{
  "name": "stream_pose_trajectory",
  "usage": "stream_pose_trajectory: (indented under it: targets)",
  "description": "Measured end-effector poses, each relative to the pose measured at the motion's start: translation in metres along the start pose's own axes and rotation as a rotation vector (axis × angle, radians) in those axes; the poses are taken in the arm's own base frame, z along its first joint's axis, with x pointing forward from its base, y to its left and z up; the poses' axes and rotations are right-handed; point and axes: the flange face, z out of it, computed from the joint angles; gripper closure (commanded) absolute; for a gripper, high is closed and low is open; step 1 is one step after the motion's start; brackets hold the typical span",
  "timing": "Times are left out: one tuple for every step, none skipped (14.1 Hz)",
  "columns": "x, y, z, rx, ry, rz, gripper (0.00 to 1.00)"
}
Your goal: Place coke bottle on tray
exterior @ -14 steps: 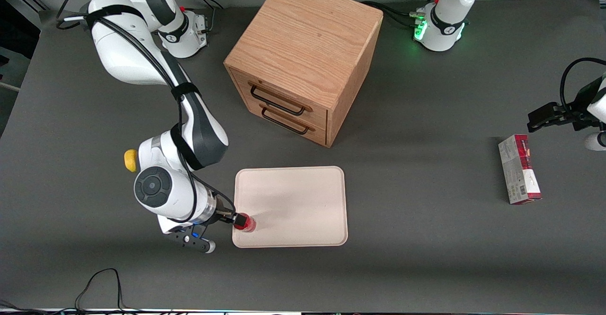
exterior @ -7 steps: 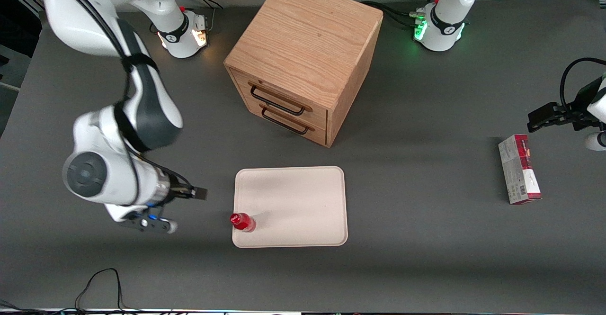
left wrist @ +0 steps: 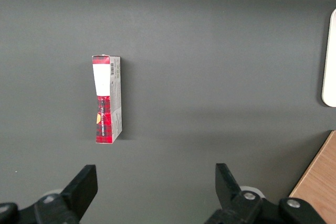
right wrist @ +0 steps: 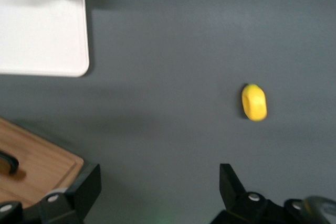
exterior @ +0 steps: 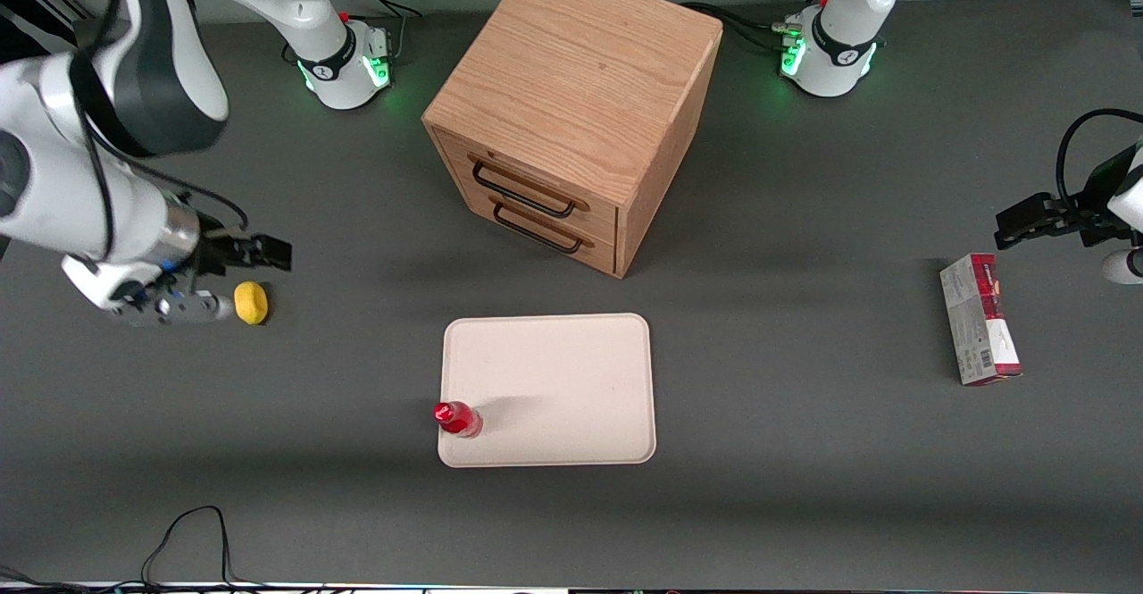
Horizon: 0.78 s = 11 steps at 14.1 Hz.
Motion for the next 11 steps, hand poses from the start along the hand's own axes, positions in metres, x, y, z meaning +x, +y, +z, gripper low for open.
stream_pose_trajectory:
  targets:
    - [-0.013, 0.003, -0.011, 0.002, 0.009, -0.014, 0.0]
    - [-0.024, 0.003, -0.021, 0.004, 0.014, -0.032, 0.0]
    - [-0.032, 0.001, -0.029, 0.005, 0.014, -0.048, 0.0]
    - [-0.038, -0.001, -0.033, 0.005, 0.013, -0.058, 0.0]
    - [-0.041, -0.004, -0.036, 0.005, 0.011, -0.066, 0.0]
    - [-0.042, -0.005, -0.037, 0.005, 0.011, -0.07, 0.0]
    - [-0.043, -0.006, -0.037, 0.004, 0.005, -0.075, 0.0]
    - [-0.044, -0.008, -0.037, 0.003, -0.001, -0.081, 0.0]
    - [-0.045, -0.01, -0.037, 0.003, -0.003, -0.085, 0.0]
    - [-0.045, -0.012, -0.038, 0.003, -0.002, -0.088, 0.0]
    - [-0.044, -0.012, -0.039, 0.003, 0.0, -0.087, 0.0]
